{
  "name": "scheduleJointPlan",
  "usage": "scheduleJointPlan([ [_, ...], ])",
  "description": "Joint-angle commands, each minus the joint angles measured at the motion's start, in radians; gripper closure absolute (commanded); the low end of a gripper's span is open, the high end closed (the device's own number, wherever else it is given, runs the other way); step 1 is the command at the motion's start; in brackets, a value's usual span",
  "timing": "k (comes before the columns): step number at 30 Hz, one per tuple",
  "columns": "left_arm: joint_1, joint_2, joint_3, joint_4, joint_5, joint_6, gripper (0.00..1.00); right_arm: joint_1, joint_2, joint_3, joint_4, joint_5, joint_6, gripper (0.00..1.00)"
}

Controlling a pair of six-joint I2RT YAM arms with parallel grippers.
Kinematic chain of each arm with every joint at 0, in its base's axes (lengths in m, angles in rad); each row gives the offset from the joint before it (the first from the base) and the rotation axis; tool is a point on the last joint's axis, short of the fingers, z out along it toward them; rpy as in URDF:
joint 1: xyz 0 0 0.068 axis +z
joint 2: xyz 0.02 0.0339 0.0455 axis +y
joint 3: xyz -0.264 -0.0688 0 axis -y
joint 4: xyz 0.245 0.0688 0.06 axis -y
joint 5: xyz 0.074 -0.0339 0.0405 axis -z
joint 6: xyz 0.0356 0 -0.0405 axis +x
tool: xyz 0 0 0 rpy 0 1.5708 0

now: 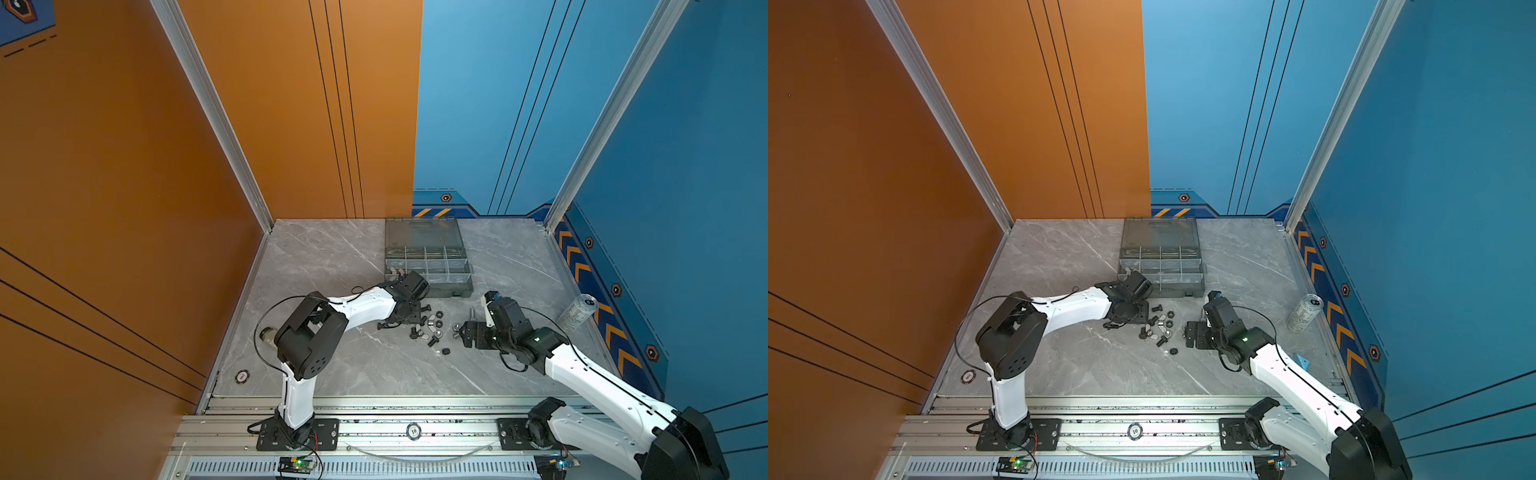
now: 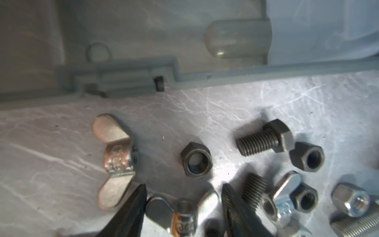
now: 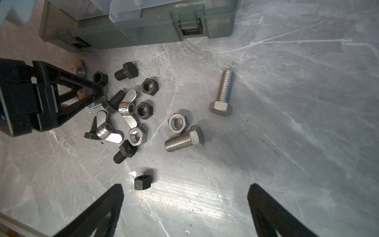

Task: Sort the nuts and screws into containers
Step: 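Align and close the left gripper on the silver wing nut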

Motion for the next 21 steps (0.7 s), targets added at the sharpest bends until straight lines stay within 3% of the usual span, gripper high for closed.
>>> scheduleJointPlan([
  [1, 0.012, 0.026, 0.031, -0.029, 0.022, 0.019, 0.39, 0.001, -0.016, -0.012, 0.004, 0.011, -0.01, 0.02],
  [21, 0.02, 0.069, 0.088, -0.036, 0.054, 0.036, 0.39, -0.004, -0.004, -0.012, 0.008, 0.008, -0.011, 0.02],
])
